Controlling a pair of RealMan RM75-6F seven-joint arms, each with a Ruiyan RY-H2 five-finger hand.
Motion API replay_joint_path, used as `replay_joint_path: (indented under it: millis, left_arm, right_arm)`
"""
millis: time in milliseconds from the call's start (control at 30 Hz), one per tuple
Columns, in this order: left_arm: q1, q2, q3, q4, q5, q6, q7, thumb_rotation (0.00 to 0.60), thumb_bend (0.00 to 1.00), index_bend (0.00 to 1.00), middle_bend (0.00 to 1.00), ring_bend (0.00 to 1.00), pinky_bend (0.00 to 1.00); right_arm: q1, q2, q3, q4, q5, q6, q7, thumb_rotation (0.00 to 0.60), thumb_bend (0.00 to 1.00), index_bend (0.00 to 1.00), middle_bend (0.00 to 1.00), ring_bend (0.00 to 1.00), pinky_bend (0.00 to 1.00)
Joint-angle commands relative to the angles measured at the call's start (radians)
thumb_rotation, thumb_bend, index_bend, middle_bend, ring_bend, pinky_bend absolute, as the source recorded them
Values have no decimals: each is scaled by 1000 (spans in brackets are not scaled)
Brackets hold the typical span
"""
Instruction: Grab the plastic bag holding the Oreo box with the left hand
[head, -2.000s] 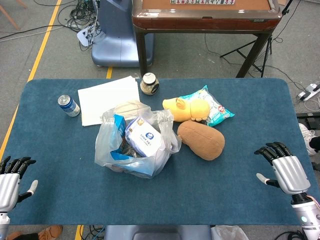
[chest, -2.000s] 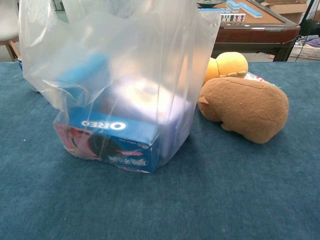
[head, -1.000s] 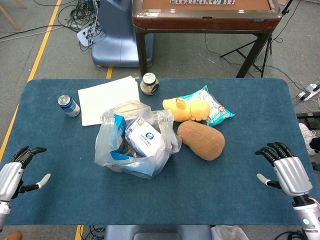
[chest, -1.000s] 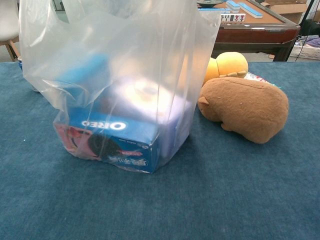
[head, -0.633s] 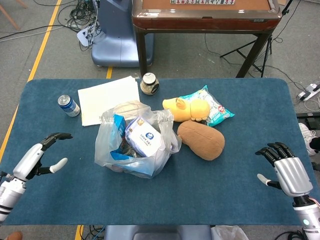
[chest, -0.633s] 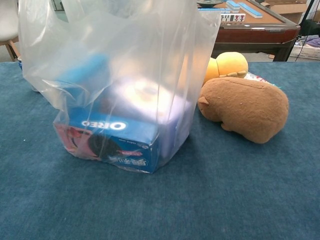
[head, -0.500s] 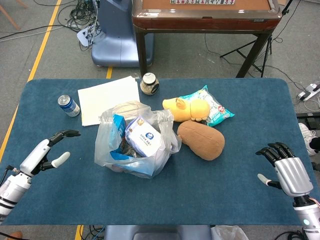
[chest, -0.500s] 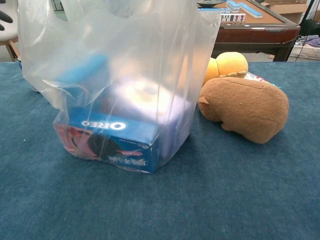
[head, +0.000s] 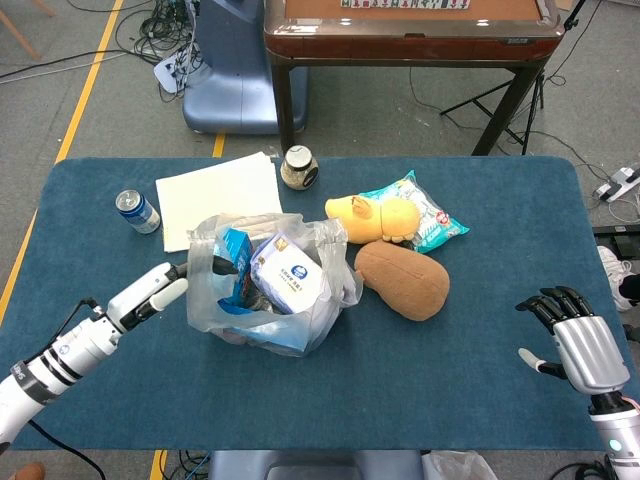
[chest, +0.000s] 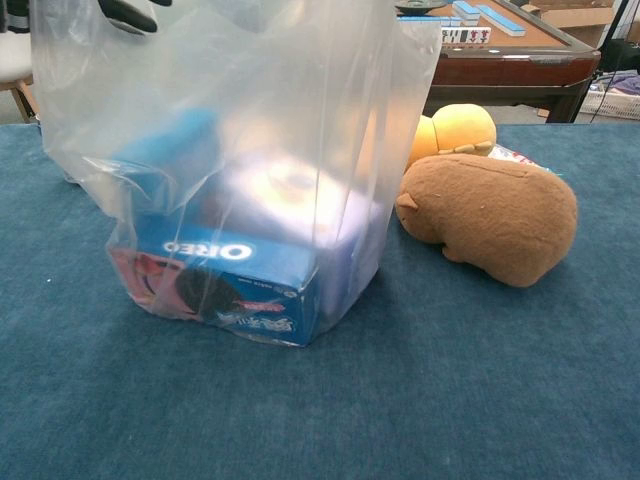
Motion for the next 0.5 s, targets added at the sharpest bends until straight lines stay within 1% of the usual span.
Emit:
replay_joint_path:
  millis: [33,133,233,400,467,500]
  left_arm:
    - [-54,-14,2,-6,13,-34,-59,30,205,202,202,170,49]
    - [-98,-25,3,-5,7,-70,-98,29,204,202,202,171,49]
    - [-148,-41,6,3,-3,-105,-174,29,203,205,202,171,49]
    - [-204,-68,13,32,-3,-121,-294,23,203,214,202,171,51]
    - [-228,-76,20,44,2,-121,-369,26,203,215,202,171,69]
    - [-239,-78,23,50,6,-121,-402,26,203,215,202,171,94]
  right_arm:
    - [-2,0,-1,2,-1,2,2,600,112,334,325,177,182]
    - [-4,0,-2,4,-2,4,4,600,113,334,325,177,182]
    - [-6,0,-3,7,-2,7,9,600,113,334,325,177,182]
    - [-9,-1,-4,13,-2,8,15,600,113,334,325,177,182]
    - [-10,-1,-4,16,-1,8,19,600,112,334,325,177,182]
    - [-10,-1,-4,17,0,8,20,600,113,334,325,177,182]
